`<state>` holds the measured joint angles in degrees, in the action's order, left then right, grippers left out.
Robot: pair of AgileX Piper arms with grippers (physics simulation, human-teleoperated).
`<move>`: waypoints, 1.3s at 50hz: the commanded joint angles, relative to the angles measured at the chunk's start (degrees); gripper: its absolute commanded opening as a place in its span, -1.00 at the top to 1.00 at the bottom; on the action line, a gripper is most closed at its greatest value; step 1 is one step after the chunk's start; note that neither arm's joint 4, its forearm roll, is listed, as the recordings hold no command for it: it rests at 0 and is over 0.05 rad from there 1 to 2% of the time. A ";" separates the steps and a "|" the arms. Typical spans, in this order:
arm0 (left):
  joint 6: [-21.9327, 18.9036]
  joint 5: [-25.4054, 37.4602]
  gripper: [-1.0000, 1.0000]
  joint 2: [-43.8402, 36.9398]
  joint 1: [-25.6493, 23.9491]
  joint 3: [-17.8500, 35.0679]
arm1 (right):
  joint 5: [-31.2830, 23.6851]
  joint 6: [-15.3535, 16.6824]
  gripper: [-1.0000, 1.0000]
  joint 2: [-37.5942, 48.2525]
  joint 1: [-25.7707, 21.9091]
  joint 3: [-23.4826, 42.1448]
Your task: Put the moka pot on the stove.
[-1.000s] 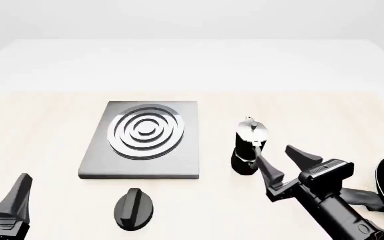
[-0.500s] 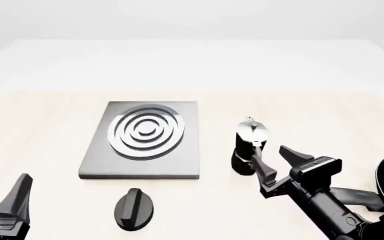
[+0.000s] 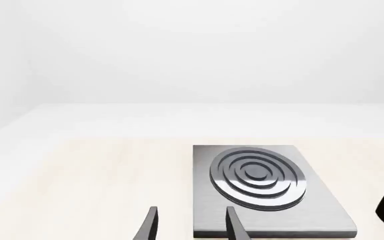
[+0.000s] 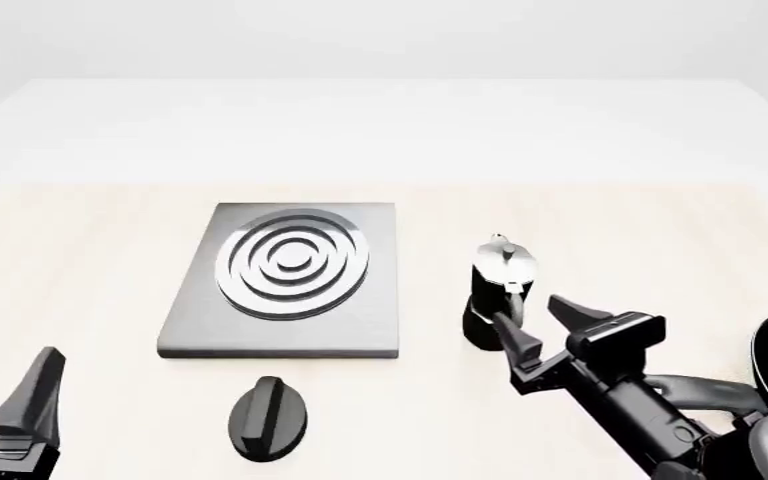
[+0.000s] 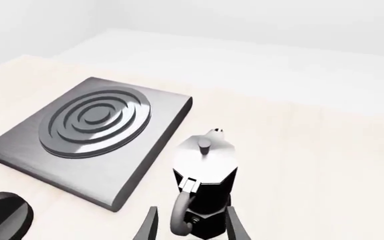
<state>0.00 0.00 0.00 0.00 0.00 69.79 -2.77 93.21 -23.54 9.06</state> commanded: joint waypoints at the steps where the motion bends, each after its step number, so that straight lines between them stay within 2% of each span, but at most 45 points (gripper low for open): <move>1: 0.00 0.00 -1.00 0.00 0.00 0.00 | 0.03 -0.20 -1.00 1.80 -0.33 0.93; 22: 0.00 0.00 -1.00 0.00 0.00 0.00 | 0.09 -1.42 -1.00 4.94 -1.34 2.32; 23: 0.00 0.00 -1.00 0.00 0.00 0.00 | 0.09 -1.40 1.00 5.01 -1.34 2.33; 38: 0.00 0.00 -1.00 0.00 0.00 0.00 | 0.07 -1.15 1.00 2.34 -0.60 0.90; 59: 0.00 0.00 -1.00 0.00 0.00 0.00 | -0.60 3.85 1.00 -4.18 1.53 -0.49; 65: 0.00 0.00 -1.00 0.00 0.00 0.00 | -0.78 4.34 1.00 -5.55 1.63 -0.38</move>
<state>0.00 0.00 0.00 0.00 0.00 69.07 0.38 90.16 -22.30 8.43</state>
